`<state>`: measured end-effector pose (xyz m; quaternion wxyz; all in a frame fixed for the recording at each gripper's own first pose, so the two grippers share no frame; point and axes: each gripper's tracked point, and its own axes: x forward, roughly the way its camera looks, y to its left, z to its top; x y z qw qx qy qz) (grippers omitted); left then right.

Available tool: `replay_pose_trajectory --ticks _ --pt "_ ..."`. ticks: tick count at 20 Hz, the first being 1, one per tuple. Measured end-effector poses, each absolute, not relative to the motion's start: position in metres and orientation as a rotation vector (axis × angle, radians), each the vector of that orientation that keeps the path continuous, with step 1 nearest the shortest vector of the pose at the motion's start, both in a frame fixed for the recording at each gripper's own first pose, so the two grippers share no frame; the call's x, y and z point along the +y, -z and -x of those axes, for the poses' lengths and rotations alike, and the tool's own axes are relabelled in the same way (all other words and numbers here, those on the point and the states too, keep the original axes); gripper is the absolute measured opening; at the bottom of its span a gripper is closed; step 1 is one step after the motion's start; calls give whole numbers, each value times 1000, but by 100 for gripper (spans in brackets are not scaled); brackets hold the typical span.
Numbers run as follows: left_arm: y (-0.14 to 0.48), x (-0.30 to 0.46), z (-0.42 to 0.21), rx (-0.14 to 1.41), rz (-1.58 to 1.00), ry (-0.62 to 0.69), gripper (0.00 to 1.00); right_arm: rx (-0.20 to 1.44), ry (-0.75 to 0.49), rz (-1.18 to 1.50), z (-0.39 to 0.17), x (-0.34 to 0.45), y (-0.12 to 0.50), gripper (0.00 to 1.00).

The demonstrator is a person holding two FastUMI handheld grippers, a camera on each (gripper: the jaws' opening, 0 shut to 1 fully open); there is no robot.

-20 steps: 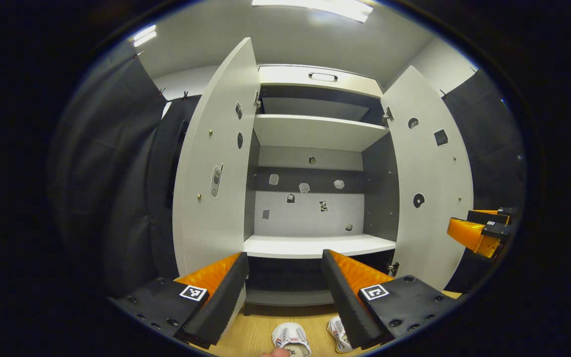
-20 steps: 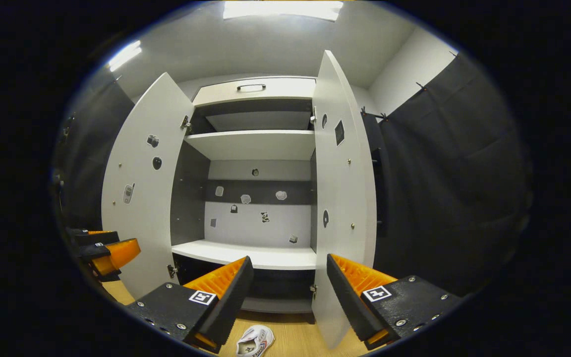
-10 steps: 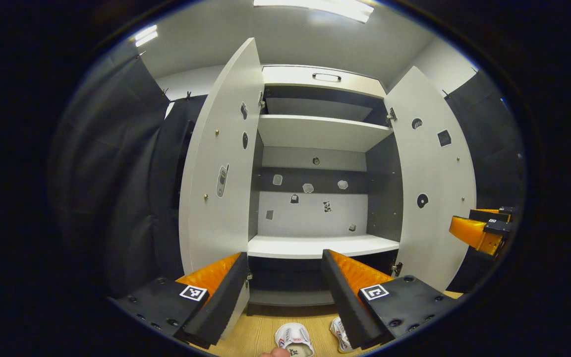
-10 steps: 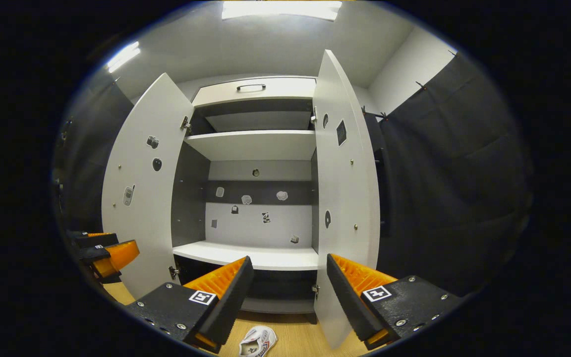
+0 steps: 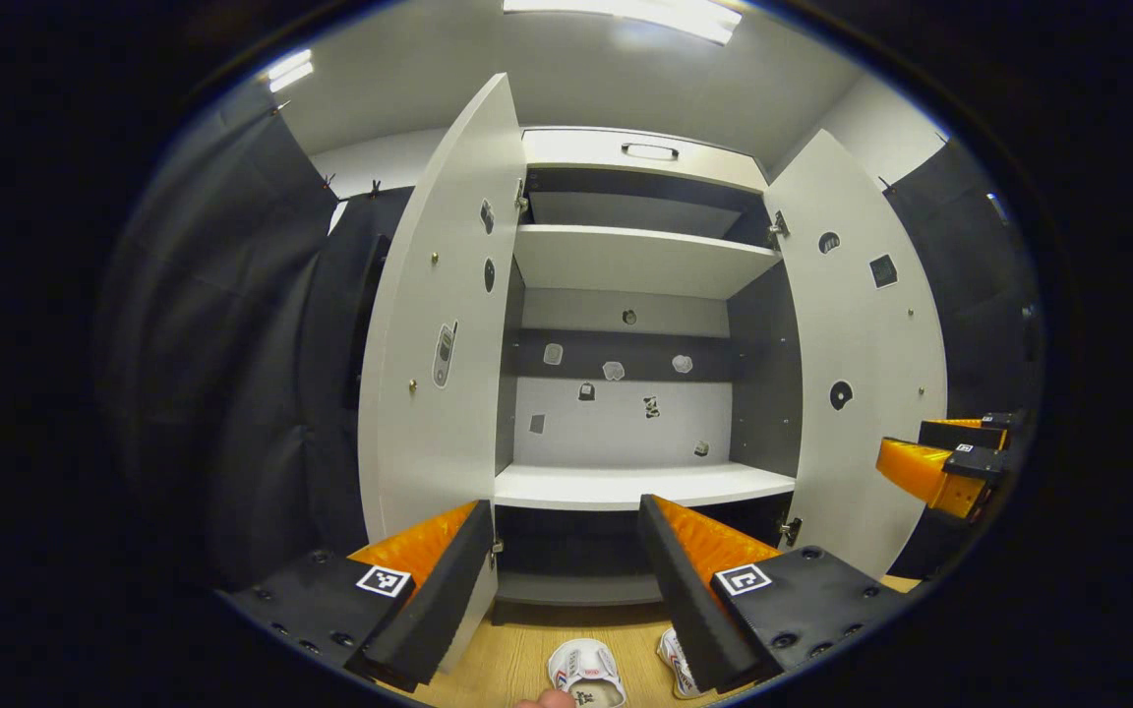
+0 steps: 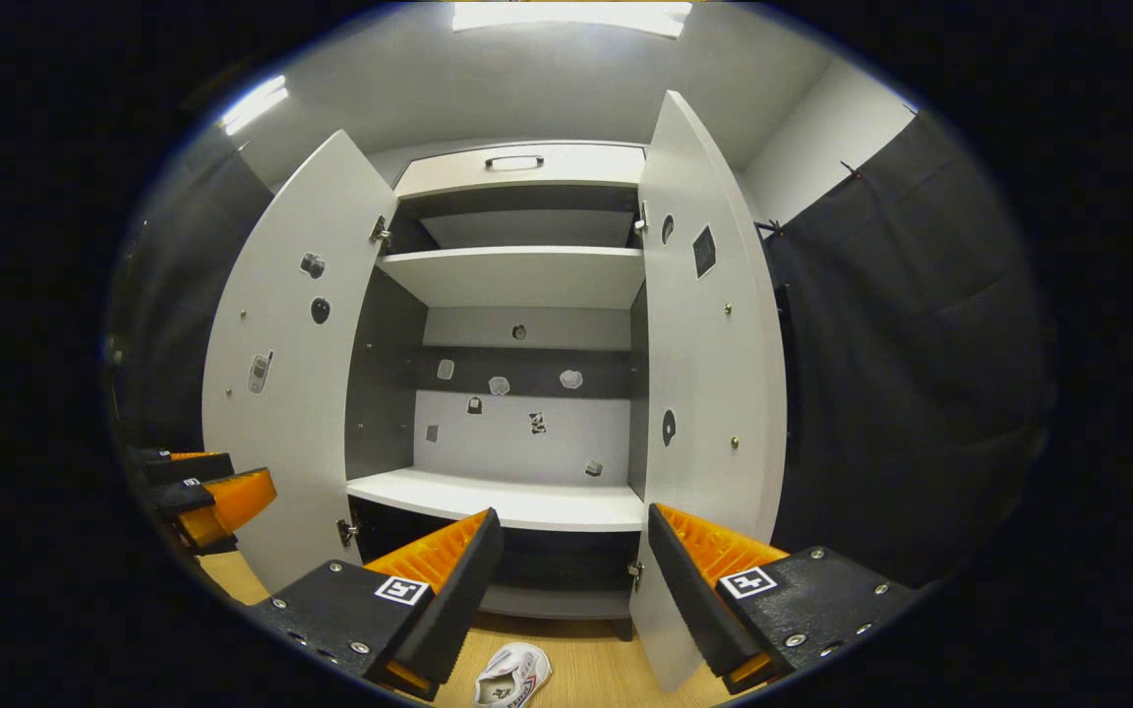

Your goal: Grab one shoe with the right hand and put it into the shoe cabinet, grab the other shoe with the left hand and put it into the shoe cabinet; then close the right door with the right hand and the left door with the left hand.

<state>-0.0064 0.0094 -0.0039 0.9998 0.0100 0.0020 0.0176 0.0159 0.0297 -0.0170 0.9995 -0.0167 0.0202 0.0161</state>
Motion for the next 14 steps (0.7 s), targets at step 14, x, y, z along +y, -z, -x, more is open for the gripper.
replay_pose_trajectory --ticks 14 --pt "23 21 11 31 -37 -60 96 402 -94 68 -27 67 229 92"
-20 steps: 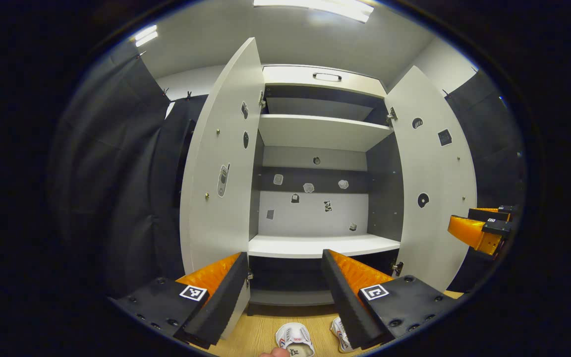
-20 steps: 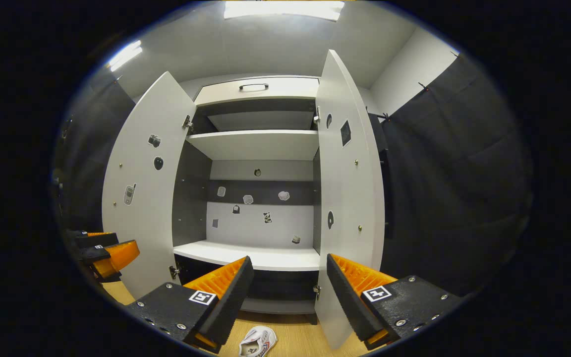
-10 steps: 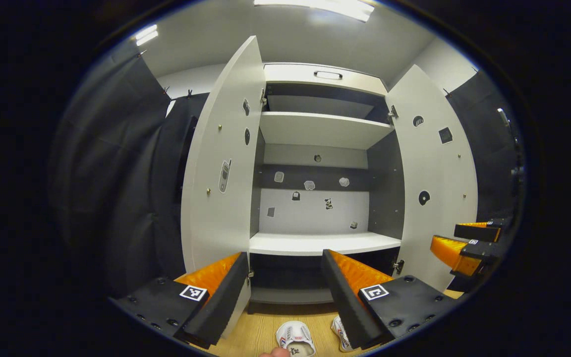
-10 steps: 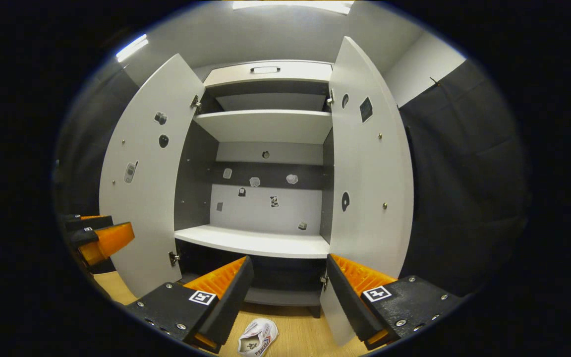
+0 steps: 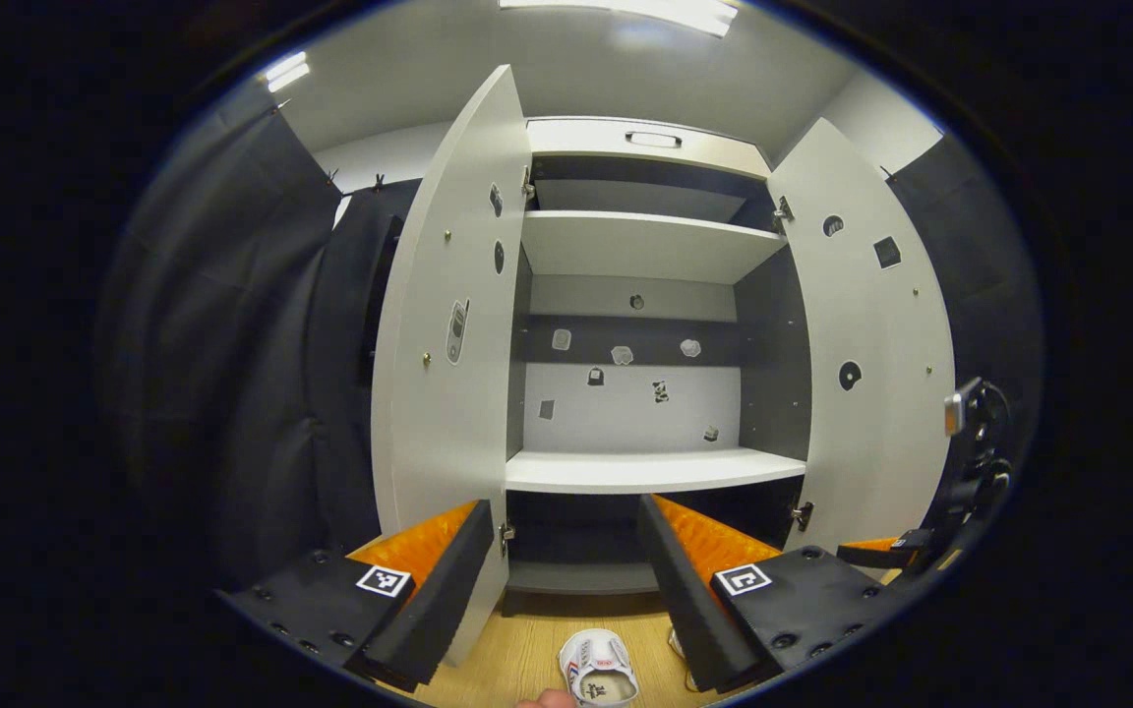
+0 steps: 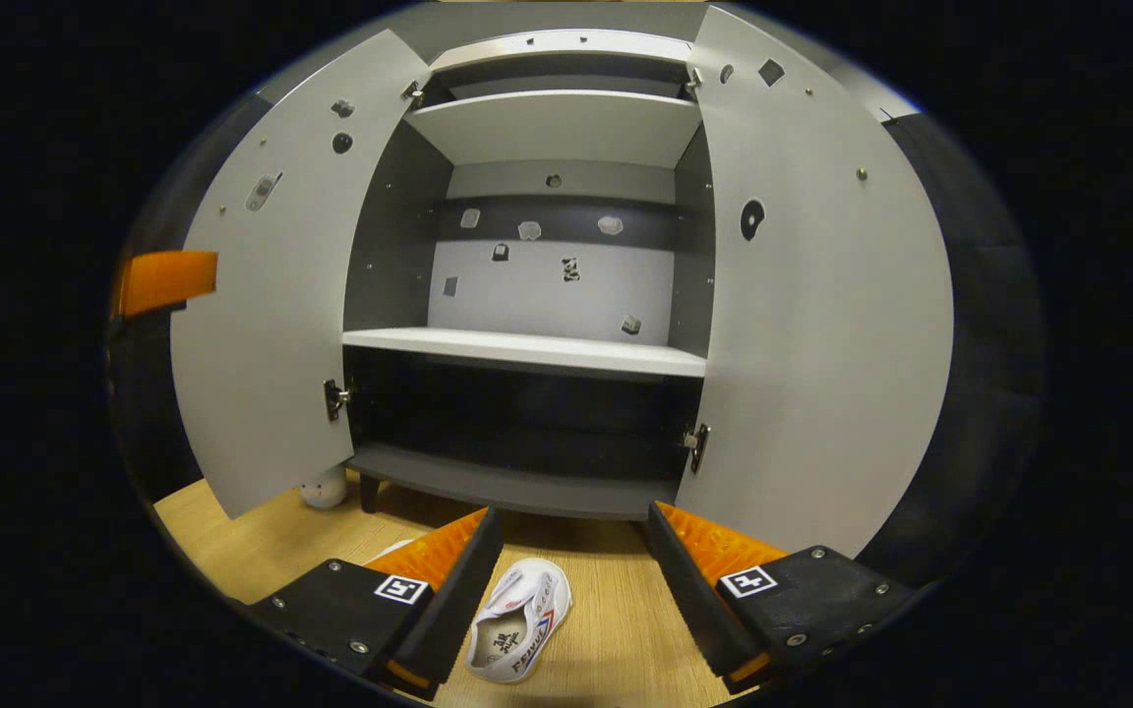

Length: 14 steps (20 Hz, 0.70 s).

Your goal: Grab one shoe with the right hand and put it into the shoe cabinet, grab the other shoe with the left hand and put it into the shoe cabinet; then close the right door with the right hand and the left door with the left hand.

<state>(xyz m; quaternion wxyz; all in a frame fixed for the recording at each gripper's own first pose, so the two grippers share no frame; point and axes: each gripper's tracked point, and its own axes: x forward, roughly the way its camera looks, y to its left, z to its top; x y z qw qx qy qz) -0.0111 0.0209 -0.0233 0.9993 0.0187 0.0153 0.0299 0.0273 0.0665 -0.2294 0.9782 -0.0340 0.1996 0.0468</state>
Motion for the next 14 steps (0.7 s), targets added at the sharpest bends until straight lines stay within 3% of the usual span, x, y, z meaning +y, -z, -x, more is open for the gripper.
replay_pose_trajectory --ticks 7,14 --pt "33 24 9 51 -36 -63 96 660 -101 101 -10 67 351 92" --pt "39 25 8 67 -40 -68 96 787 -84 173 -18 55 411 92"
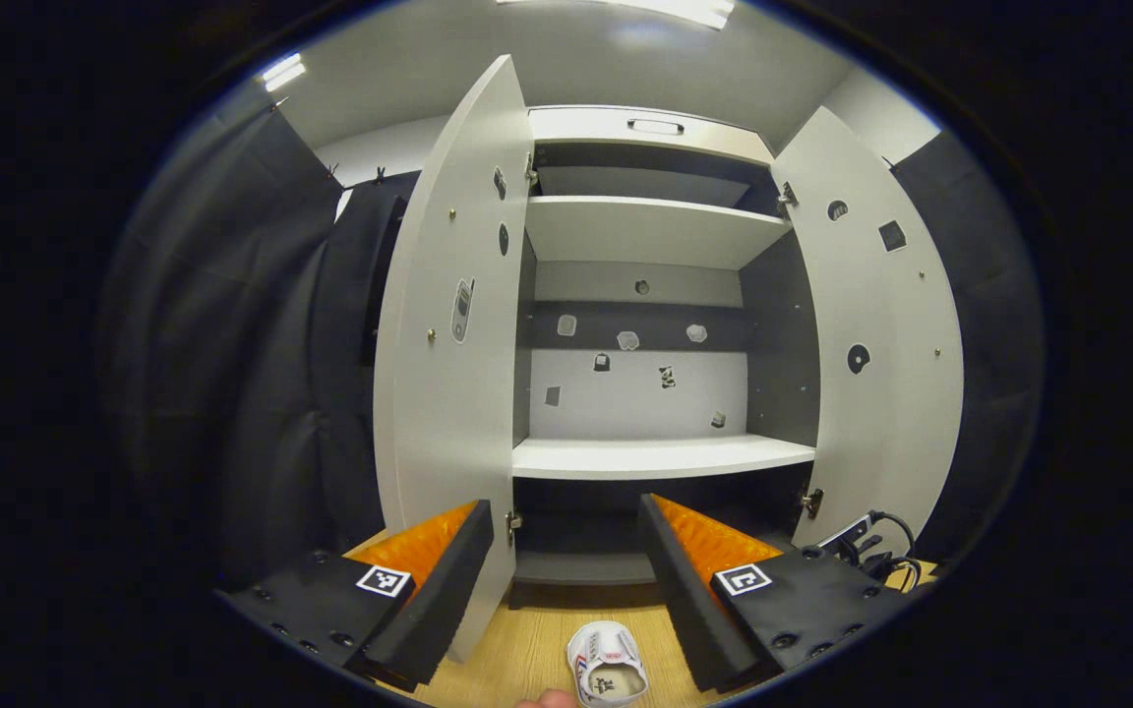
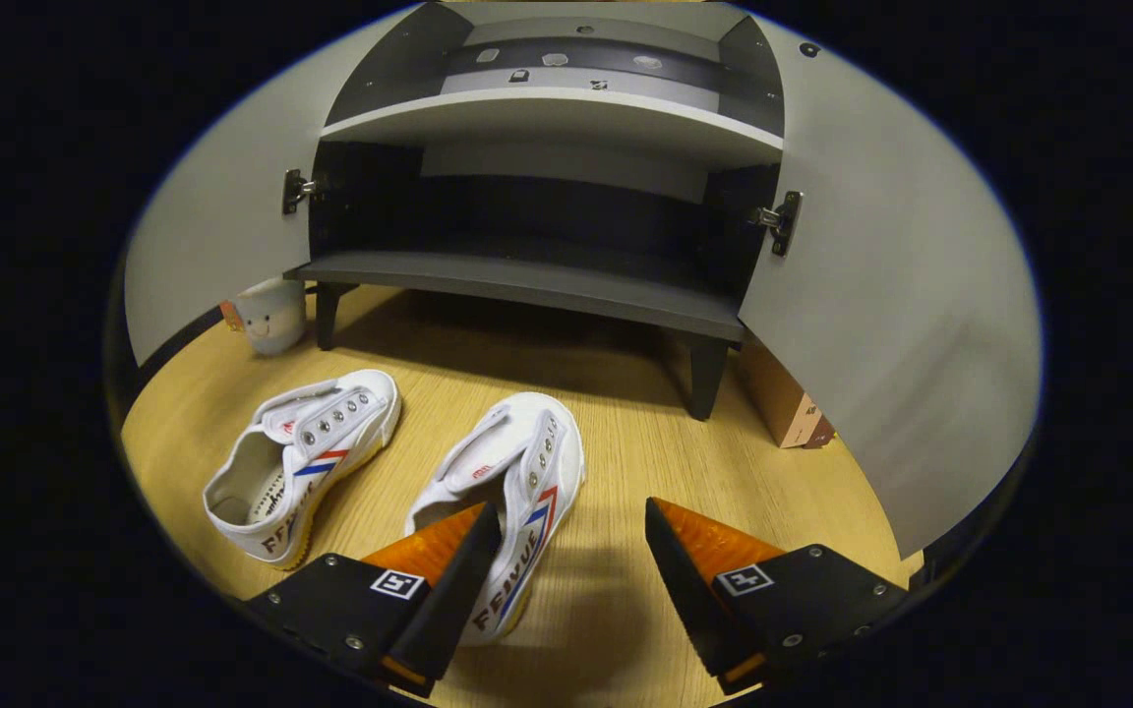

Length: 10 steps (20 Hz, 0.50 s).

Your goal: Grab one shoe with the right hand and put it into the shoe cabinet, grab the other shoe with the left hand and put it into the shoe cabinet; then close the right door with the right hand and the left door with the left hand.

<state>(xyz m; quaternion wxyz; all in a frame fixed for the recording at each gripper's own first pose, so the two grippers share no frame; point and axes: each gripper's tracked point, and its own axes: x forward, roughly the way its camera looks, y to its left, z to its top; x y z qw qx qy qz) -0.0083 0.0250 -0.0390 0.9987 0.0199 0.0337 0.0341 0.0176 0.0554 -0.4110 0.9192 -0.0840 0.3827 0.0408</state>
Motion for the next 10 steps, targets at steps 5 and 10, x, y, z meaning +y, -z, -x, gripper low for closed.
replay_pose_trajectory --ticks 5,10 --pt "43 26 9 86 -41 -73 96 802 -78 146 -45 55 434 90" --pt "44 25 12 95 -68 -80 96 811 -107 94 -56 66 451 77"
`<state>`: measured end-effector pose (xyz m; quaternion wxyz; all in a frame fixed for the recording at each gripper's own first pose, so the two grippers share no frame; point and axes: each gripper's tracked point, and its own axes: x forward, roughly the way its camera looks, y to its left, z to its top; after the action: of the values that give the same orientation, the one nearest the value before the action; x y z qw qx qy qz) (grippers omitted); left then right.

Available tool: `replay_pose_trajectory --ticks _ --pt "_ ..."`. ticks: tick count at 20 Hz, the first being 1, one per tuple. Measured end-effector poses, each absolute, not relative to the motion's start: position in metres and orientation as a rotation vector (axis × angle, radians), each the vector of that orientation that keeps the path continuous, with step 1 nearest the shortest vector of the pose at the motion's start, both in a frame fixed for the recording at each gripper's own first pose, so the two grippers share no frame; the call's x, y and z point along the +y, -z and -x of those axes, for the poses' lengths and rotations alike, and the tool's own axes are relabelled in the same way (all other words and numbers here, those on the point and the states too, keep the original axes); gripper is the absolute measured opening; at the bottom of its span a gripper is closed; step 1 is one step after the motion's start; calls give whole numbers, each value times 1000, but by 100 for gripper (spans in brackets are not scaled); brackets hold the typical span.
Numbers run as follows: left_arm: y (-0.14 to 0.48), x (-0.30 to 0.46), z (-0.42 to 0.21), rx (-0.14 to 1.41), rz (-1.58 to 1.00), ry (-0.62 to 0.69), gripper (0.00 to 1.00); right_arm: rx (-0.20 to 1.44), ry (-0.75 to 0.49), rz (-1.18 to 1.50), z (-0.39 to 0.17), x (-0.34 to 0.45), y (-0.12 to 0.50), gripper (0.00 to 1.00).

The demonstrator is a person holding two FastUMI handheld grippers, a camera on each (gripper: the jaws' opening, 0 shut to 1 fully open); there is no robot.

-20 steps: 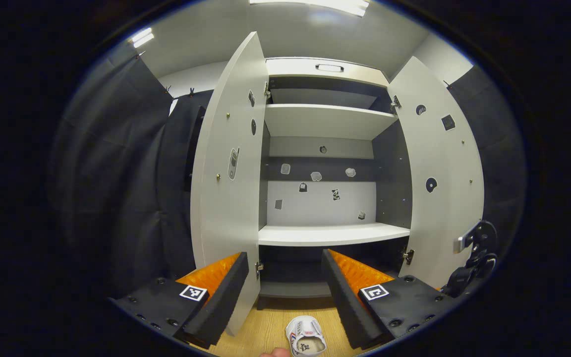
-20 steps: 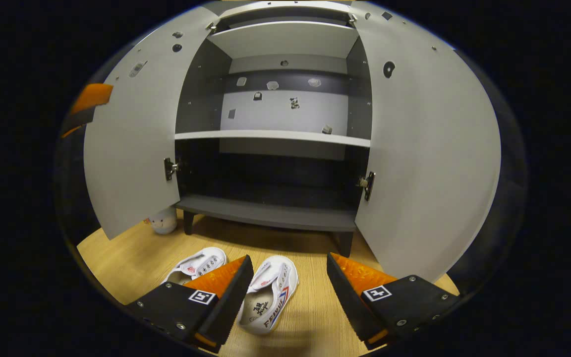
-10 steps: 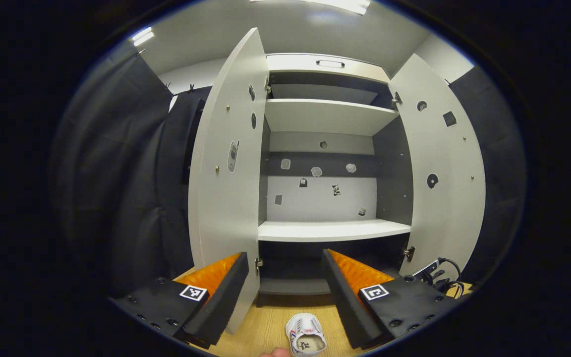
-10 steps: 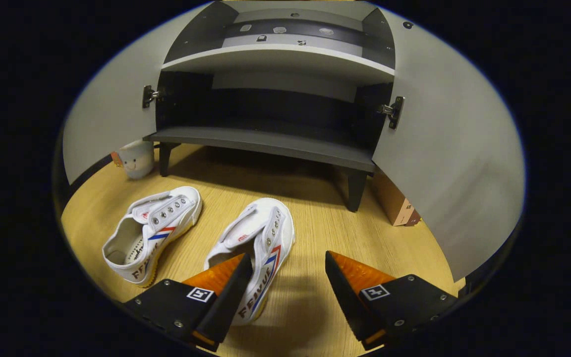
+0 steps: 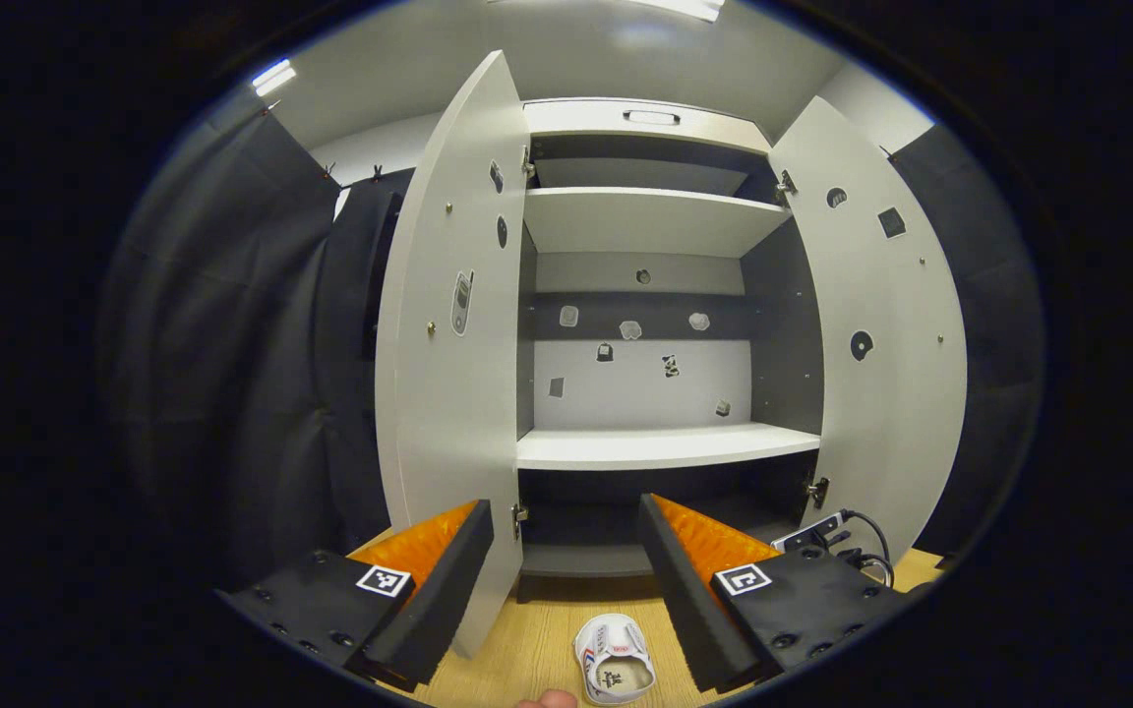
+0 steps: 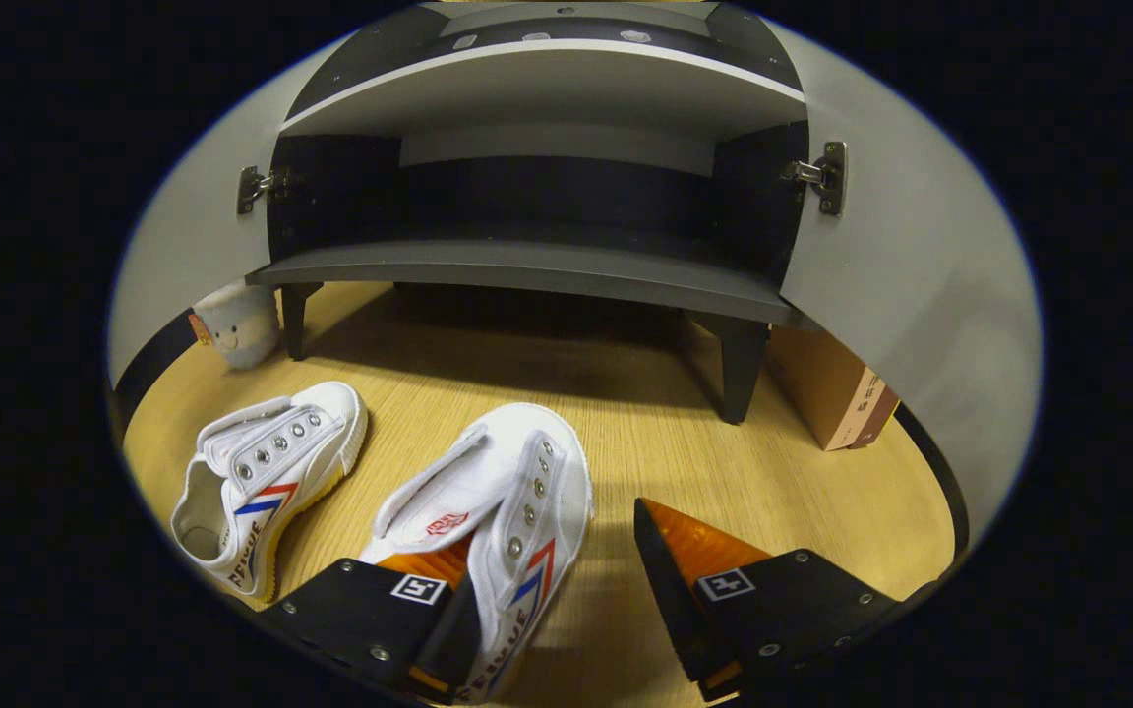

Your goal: Grab one shoe with the right hand and put it into the shoe cabinet, grab the other shoe with the left hand and put it into the shoe cabinet; then close the right door with the right hand and the left door with the left hand.

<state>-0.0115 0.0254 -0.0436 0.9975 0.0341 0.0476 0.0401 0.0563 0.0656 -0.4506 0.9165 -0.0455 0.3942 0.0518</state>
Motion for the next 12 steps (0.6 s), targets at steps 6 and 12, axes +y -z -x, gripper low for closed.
replay_pose_trajectory --ticks 6,12 --pt "46 20 12 110 -87 -75 96 789 -90 109 -62 58 459 26" --pt "49 14 10 109 -83 -63 96 774 -58 67 -63 53 448 2"
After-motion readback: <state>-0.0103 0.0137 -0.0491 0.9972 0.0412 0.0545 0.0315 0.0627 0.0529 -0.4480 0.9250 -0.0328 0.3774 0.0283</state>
